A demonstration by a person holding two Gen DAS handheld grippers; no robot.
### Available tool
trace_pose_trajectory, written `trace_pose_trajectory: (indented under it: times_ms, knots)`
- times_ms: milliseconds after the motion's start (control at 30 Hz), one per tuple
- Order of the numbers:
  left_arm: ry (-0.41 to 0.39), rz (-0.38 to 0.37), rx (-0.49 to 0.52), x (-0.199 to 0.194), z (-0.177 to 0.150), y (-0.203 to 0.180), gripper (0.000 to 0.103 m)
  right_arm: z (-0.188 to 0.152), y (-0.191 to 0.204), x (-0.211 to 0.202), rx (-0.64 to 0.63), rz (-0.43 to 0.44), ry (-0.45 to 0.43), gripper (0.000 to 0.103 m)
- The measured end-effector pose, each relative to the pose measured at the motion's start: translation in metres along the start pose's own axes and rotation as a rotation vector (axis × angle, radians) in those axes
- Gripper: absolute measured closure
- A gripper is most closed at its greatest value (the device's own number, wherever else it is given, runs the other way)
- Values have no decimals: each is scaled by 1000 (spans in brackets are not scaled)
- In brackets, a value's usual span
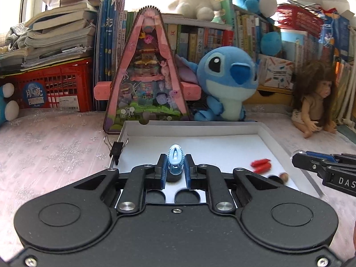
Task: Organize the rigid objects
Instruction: 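Carry the hair clip and clear ball with both tools over the tray, then lower the hair clip and ball into the tray and open both tools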
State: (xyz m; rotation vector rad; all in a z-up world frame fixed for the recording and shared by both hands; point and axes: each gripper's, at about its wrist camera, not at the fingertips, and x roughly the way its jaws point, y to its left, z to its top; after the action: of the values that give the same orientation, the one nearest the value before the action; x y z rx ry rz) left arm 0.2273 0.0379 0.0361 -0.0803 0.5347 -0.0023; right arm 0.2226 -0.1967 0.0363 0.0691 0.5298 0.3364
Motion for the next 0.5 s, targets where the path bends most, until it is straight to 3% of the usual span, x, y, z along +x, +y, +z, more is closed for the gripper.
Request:
trace_pose_trajectory:
  times_ms: [233,500]
  knots:
    - [-8,20,8,42,25,-6,88,19,-7,41,58,-17,23,70]
    - [34,37,44,75,22,-14,88,22,-4,80,30,-63,72,70]
